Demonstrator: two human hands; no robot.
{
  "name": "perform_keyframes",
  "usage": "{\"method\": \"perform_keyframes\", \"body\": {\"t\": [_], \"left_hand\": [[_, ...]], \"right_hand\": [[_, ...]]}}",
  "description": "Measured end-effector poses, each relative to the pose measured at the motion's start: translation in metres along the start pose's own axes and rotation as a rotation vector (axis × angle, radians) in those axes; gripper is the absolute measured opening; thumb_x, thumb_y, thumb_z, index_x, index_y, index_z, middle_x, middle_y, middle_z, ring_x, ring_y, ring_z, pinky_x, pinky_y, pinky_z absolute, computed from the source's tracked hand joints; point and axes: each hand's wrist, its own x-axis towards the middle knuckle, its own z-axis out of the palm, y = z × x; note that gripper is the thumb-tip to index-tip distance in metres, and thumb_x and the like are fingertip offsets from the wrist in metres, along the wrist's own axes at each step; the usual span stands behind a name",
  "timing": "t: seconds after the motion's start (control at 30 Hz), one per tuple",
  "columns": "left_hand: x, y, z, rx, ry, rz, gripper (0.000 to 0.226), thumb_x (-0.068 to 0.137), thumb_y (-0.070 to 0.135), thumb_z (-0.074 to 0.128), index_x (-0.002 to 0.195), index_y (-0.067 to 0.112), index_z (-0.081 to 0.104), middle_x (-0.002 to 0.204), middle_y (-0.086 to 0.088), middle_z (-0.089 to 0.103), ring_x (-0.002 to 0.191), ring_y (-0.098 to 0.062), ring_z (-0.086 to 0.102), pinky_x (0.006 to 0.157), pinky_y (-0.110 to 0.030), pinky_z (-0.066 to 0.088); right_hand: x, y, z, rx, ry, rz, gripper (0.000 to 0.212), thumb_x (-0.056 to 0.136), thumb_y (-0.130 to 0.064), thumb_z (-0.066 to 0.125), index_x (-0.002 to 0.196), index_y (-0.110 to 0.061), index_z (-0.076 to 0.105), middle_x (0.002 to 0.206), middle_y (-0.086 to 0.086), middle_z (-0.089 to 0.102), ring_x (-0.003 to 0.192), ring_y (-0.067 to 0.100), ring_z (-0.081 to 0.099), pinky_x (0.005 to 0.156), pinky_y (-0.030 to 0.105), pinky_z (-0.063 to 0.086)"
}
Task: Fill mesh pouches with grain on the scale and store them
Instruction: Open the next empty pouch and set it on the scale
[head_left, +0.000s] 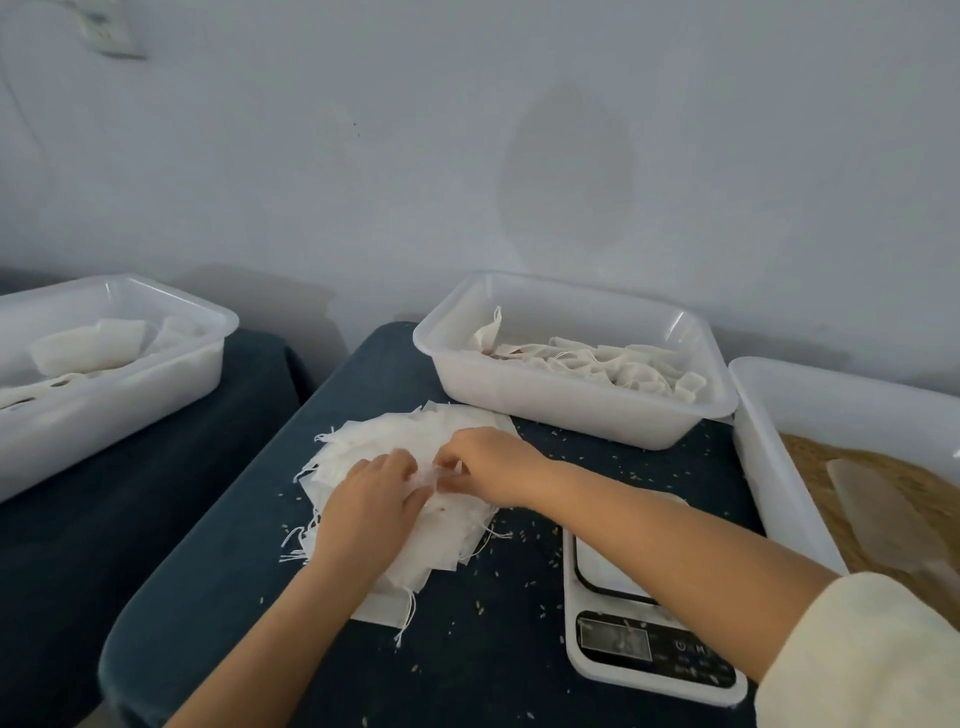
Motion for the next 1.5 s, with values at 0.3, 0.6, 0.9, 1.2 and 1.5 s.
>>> {"method": "perform_keyframes", "body": {"t": [0.3,0.6,0.9,1.2,1.5], "left_hand": [[0.014,-0.006,0.006,-0.128,-0.049,-0.062,0.039,0.088,0.039,0.059,0.124,0.025,0.054,0.095,0.014,0.051,0.089,-0.01,0.049,0.074,-0.023,0.036],[0.017,0.036,-0.016,-0.264,0.216,0.077,0.034,0.078,0.032,0.074,0.109,0.027,0.06,0.117,0.015,0.036,0.113,-0.011,0.034,0.091,-0.023,0.028],[0.007,0.085,-0.036,-1.531,-0.394,-0.348,0.018,0.071,0.018,0.067,0.087,0.011,0.072,0.088,-0.008,0.072,0.068,-0.013,0.066,0.065,-0.026,0.055],[0.001,0.128,-0.02,-1.178,-0.278,-0.228,0.018,0.079,0.027,0.072,0.066,0.014,0.068,0.062,0.002,0.064,0.058,-0.007,0.058,0.063,-0.019,0.053],[-0.014,0.15,-0.009,-0.873,-0.267,0.058,0.041,0.072,0.039,0.074,0.061,0.008,0.049,0.044,0.012,0.045,0.041,-0.001,0.032,0.041,-0.01,0.027]], "right_hand": [[-0.009,0.007,-0.024,0.232,0.067,0.067,0.039,0.097,-0.033,0.049,0.075,-0.003,0.057,0.071,0.004,0.046,0.067,0.014,0.039,0.063,0.031,0.03],[-0.038,0.016,-0.078,0.621,0.246,0.126,0.019,0.092,-0.023,0.062,0.09,-0.005,0.068,0.084,0.0,0.063,0.073,0.007,0.055,0.062,0.015,0.05],[-0.091,0.027,-0.113,0.99,0.35,0.258,0.009,0.092,-0.014,0.06,0.086,-0.011,0.066,0.073,-0.002,0.064,0.058,0.001,0.062,0.058,0.015,0.053],[-0.148,0.031,-0.103,0.515,0.5,0.354,0.024,0.08,-0.044,0.068,0.084,-0.023,0.059,0.079,-0.012,0.064,0.07,0.003,0.06,0.06,0.015,0.045],[-0.155,0.019,-0.078,0.611,0.292,0.402,0.017,0.085,-0.013,0.061,0.089,-0.029,0.056,0.082,-0.004,0.065,0.061,0.001,0.062,0.051,0.014,0.047]]}}
